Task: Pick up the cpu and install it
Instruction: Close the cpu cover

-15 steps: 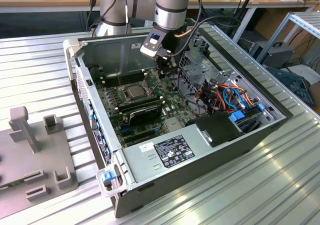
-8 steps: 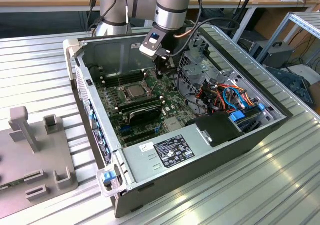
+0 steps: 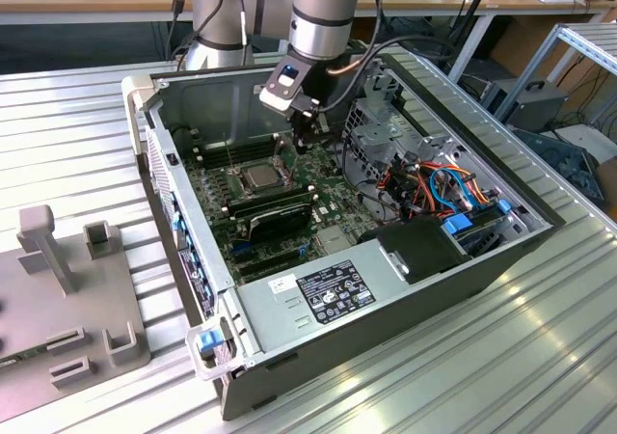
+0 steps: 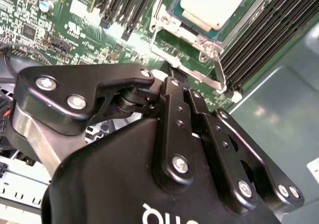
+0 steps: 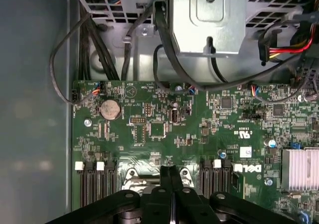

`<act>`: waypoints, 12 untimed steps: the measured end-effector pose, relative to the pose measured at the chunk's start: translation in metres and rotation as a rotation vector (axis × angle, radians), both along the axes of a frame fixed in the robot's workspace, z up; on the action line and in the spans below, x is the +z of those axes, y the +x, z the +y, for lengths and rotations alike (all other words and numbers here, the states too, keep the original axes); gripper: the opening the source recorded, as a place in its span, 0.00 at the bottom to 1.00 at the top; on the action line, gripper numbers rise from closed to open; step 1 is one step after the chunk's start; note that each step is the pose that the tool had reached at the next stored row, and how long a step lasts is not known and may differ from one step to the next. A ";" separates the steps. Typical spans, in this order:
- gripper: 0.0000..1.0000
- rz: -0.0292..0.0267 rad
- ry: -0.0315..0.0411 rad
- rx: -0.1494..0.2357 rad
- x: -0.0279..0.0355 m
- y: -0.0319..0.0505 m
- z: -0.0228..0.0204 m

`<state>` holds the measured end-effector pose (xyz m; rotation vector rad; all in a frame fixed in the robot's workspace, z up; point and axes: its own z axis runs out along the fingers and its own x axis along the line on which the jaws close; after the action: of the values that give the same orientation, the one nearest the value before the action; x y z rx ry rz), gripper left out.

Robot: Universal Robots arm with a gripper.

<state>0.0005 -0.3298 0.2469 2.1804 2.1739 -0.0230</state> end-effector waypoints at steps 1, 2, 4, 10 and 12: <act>0.11 0.0000 0.0000 0.001 -0.0001 -0.0021 0.0000; 0.11 0.0001 0.0000 0.001 -0.0003 -0.0042 0.0000; 0.11 0.0001 0.0000 0.003 -0.0007 -0.0109 0.0000; 0.11 0.0001 -0.0001 0.005 -0.0011 -0.0214 0.0000; 0.11 0.0001 -0.0001 0.005 -0.0011 -0.0215 0.0000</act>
<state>-0.0210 -0.3298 0.2459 2.1748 2.1794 -0.0229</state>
